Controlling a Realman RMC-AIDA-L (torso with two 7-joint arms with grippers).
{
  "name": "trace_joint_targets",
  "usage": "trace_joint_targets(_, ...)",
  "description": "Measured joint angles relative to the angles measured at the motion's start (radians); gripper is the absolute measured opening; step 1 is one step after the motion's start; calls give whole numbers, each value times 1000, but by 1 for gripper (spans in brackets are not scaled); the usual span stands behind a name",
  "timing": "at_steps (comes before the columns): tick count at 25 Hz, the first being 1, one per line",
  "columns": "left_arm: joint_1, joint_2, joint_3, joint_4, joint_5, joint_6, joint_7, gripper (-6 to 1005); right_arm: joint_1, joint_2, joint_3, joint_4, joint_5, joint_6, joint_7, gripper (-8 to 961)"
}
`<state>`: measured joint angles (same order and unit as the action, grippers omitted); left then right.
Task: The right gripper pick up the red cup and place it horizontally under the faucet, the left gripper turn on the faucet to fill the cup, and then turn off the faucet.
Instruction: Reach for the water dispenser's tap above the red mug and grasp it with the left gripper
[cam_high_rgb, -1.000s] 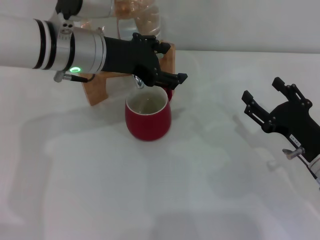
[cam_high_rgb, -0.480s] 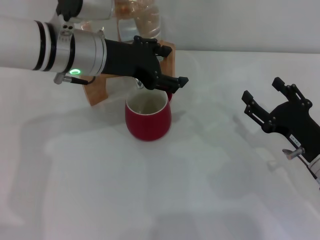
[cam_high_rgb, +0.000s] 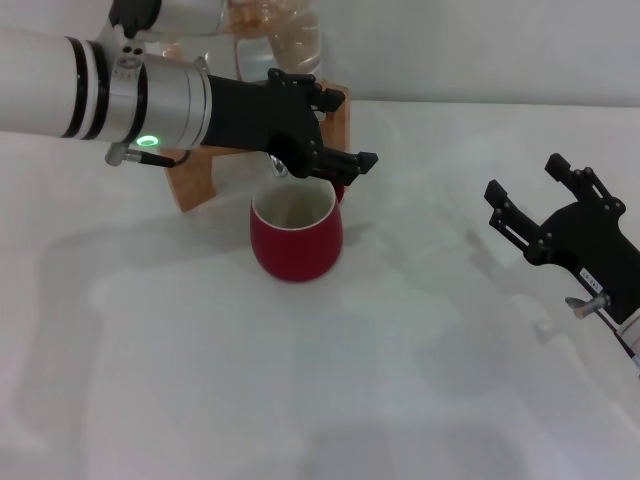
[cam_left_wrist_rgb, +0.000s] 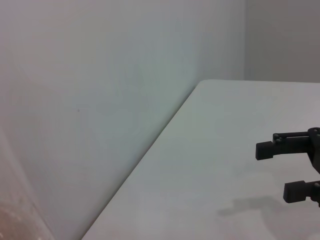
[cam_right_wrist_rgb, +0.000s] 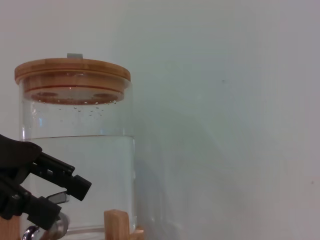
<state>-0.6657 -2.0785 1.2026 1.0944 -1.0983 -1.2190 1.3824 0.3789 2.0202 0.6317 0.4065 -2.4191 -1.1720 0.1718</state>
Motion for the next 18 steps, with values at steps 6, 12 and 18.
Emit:
trace_joint_targets(6, 0, 1, -1, 0, 0, -14, -1, 875, 0, 0, -1, -1, 0, 0, 0, 839)
trace_joint_targets(12, 0, 2, -1, 1, 0, -25, -6, 875, 0, 0, -2, -2, 0, 0, 0, 839)
trace_joint_targets(18, 13, 2, 0, 33, 18, -35, -21, 874, 0, 0, -3, -2, 0, 0, 0, 839)
